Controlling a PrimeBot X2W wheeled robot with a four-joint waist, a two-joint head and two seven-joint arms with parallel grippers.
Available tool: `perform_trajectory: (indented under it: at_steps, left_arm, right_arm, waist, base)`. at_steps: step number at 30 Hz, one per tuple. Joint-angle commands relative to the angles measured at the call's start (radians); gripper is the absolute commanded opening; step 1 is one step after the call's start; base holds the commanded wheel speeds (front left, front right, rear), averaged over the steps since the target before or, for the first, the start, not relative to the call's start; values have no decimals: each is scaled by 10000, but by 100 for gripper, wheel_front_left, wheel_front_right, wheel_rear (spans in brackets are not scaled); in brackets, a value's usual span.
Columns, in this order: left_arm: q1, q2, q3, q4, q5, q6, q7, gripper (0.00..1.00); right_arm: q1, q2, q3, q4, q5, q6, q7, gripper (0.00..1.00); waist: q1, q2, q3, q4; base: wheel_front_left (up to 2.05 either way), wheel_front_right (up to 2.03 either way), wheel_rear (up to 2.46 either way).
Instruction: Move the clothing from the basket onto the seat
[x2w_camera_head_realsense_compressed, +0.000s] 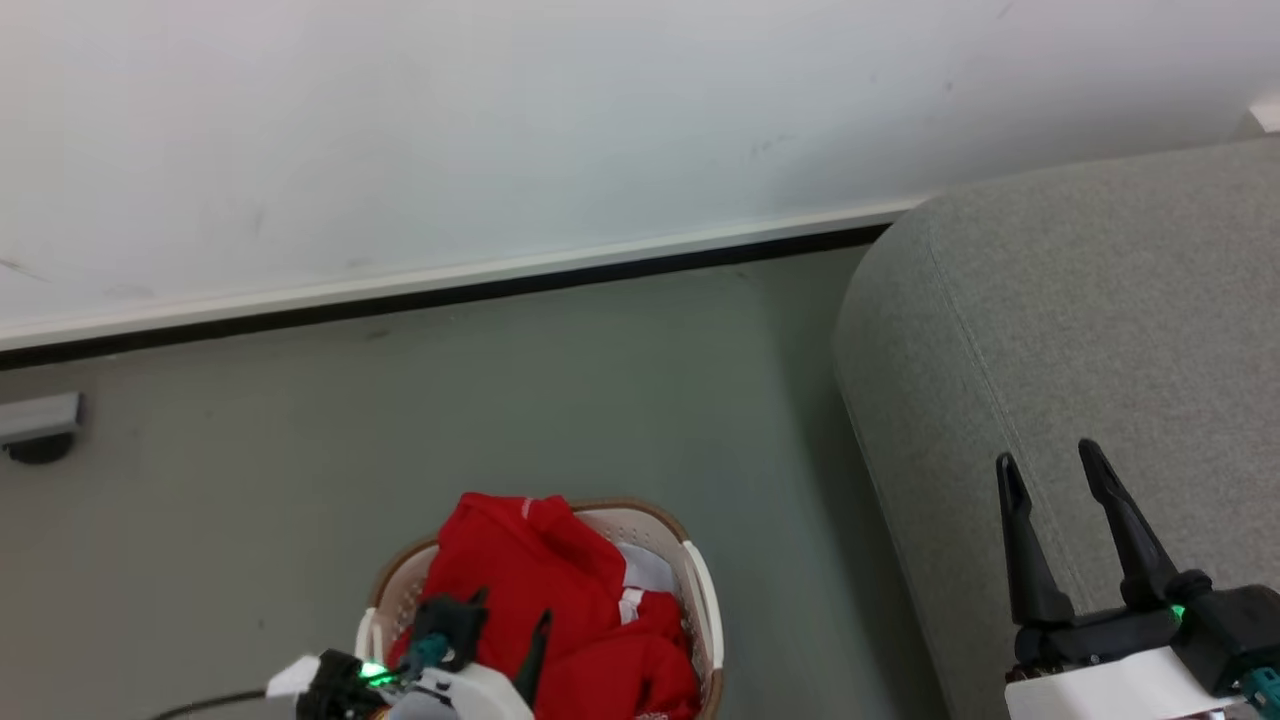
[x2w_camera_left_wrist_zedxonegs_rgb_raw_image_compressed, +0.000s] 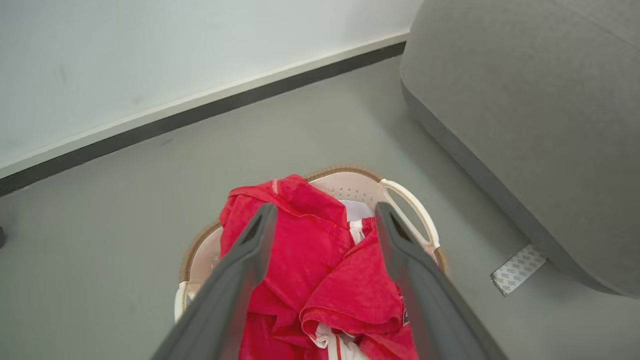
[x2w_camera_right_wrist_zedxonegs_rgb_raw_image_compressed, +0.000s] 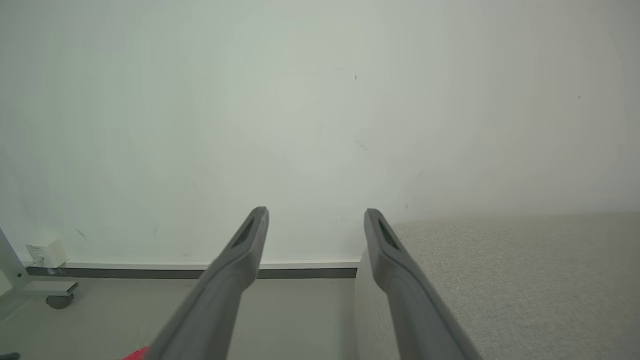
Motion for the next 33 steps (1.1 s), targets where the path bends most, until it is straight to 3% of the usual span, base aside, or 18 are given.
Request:
perform_trajectory:
  at_steps: [1, 9, 14, 21, 33]
  left_arm:
    - [-334, 67, -109, 343, 243, -10, 174, 100]
    - [-2054, 357, -1113, 3136, 1222, -72, 2142, 100]
    - [-2754, 478, -1512, 4094, 1601, 75, 3040, 100]
    - [-3384, 681, -1794, 4638, 1802, 379, 3052, 100]
    - [-4338, 655, -2252, 4990, 1881, 152, 2810, 100]
  right_arm:
    - [-212, -1, 38, -112, 42, -21, 7, 100]
    - [-943, 105, 180, -627, 297, -21, 7, 100]
    - [-1243, 164, 216, -835, 364, -21, 7, 100]
    - [-1675, 234, 295, -1231, 496, -21, 7, 100]
    - [-2172, 282, 363, -1603, 711, -21, 7, 100]
  waist:
    - [-1, 0, 567, -405]
    - [-1, 0, 1777, -991]
    - [-1, 0, 2443, -1203]
    - [-1, 0, 3318, -1488]
    - [-1, 0, 4609, -1684]
  base:
    - [0, 0, 0]
    - [0, 0, 0]
    - [0, 0, 0]
    - [0, 0, 0]
    - [0, 0, 0]
